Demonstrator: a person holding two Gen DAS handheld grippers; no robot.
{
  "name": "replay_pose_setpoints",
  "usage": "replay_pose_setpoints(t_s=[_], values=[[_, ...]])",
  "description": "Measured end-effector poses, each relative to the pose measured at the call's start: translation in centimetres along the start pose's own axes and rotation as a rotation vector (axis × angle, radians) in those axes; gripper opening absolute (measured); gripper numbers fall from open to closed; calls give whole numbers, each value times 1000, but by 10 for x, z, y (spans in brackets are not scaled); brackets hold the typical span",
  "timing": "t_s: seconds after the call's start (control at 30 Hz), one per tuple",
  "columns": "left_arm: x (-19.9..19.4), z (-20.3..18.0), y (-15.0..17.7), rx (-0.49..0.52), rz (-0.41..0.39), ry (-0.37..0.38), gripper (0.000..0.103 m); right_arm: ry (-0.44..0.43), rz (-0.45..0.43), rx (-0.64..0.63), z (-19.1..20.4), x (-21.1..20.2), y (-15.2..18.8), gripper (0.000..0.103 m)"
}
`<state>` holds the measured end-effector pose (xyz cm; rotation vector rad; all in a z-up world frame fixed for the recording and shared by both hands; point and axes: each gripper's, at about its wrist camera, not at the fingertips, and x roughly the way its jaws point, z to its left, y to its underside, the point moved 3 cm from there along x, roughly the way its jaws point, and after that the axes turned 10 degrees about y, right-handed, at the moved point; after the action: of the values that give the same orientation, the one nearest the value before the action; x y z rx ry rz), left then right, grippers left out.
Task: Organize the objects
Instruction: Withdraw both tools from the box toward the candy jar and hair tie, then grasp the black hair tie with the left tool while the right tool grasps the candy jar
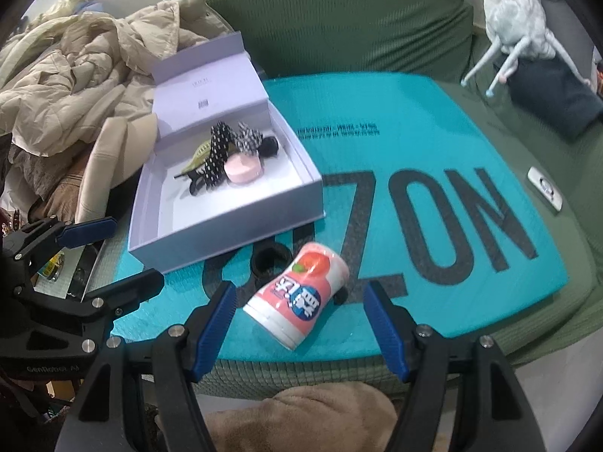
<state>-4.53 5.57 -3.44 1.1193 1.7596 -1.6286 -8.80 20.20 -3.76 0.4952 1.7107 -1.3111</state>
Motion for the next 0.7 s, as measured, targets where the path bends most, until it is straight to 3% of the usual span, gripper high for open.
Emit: replay_pose_setpoints(t_s=[0.33,0.7], values=[[20,0,12,-10,46,67,82,-35,69,49,2,29,4,71],[30,1,10,26,56,44,82,-58,127,59,5,59,8,71]])
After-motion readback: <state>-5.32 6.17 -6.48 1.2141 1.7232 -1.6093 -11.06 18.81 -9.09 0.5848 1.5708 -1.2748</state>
